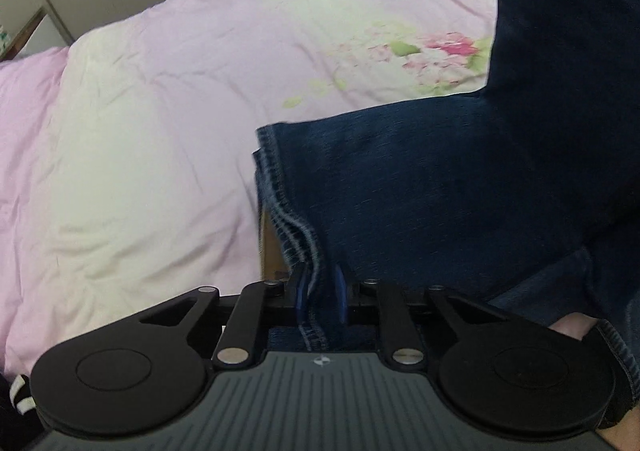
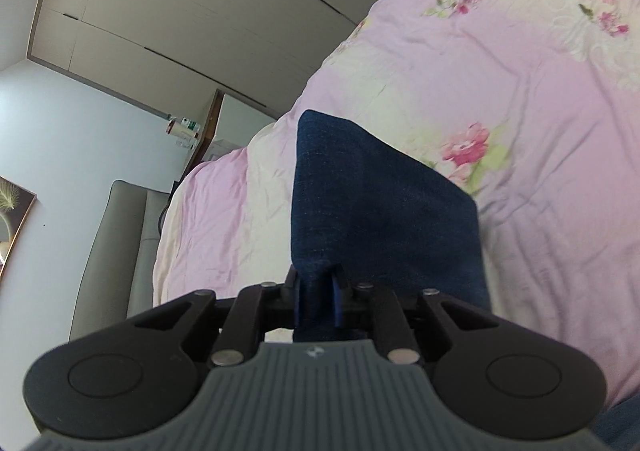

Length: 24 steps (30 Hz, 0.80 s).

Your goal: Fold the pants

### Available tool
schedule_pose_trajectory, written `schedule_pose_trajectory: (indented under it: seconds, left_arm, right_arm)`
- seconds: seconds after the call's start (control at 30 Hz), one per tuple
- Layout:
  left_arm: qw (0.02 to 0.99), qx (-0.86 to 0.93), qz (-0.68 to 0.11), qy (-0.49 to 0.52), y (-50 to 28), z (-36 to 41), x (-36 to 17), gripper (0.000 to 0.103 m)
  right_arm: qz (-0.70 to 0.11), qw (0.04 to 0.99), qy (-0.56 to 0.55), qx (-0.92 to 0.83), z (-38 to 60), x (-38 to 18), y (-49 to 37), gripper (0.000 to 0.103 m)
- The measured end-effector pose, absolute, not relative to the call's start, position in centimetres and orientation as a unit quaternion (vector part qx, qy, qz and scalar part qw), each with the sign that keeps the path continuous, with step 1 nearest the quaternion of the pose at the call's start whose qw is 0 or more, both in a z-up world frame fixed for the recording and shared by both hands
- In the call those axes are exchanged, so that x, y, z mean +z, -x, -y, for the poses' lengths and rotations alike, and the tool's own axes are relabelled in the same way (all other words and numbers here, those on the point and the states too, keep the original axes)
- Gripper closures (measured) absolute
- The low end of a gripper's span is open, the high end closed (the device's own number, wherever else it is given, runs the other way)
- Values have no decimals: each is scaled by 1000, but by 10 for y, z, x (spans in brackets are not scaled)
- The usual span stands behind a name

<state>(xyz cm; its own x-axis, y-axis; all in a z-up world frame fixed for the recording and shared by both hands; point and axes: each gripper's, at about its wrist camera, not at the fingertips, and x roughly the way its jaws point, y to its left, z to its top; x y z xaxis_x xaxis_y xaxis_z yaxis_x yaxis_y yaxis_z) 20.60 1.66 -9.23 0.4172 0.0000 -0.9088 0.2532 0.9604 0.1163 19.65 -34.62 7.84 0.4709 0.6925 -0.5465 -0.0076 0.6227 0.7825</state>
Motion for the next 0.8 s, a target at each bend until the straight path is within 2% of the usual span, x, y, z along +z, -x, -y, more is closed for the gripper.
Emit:
schedule_pose_trajectory:
  seconds: [0.23,0.47,0.8]
  left_arm:
    - [839,-49,-541,-33,-218,-72,-112,86]
    - [859,-54,-508,32,-207,-110,-90,86]
    - [871,-59,-479,91,-192,-134,-65,85]
  right_arm:
    - [-502,733,-389,241,251,47,-214,92]
    - [-560,709,-374,210,164,-10,-229,92]
    - [-618,700,-314,171,88,-82,-247,88]
